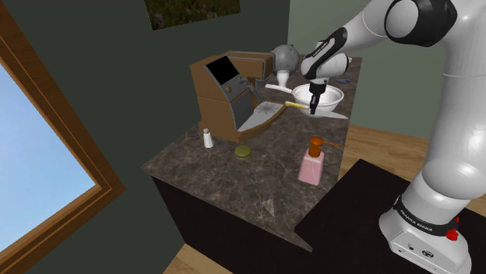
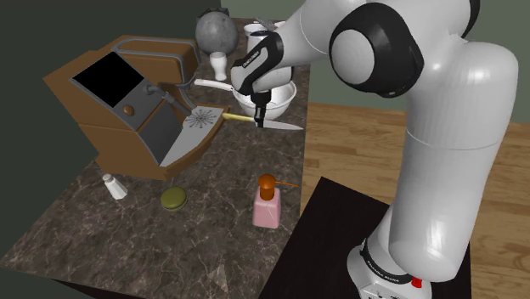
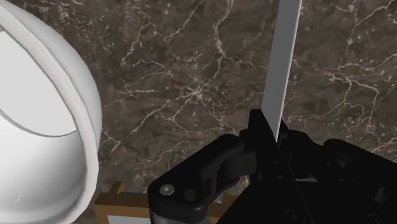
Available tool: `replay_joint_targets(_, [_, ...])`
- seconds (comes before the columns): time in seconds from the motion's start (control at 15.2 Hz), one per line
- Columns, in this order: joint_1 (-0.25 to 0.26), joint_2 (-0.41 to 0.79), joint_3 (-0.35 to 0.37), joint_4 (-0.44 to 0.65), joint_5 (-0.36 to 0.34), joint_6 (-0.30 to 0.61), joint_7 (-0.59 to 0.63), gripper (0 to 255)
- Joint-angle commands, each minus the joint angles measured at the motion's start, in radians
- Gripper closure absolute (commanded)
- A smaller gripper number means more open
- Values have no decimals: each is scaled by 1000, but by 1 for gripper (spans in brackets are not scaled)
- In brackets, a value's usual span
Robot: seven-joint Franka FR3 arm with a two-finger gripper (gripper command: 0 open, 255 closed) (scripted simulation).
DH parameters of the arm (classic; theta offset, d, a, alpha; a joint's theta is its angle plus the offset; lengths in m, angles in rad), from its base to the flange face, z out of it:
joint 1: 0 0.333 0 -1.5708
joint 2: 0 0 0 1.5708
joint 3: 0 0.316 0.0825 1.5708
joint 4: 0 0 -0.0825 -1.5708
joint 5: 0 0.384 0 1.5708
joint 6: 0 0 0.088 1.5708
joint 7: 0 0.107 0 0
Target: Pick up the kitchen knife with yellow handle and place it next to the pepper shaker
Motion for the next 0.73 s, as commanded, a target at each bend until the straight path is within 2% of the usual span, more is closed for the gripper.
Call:
replay_joint_targets(0.0, [4, -19, -5, 4, -12, -22, 7, 255])
replay_joint_targets(0.26, [10, -52, -13, 19, -32, -67, 21, 255])
replay_joint_targets(0.66, [101, -55, 31, 20, -50, -64, 167, 255])
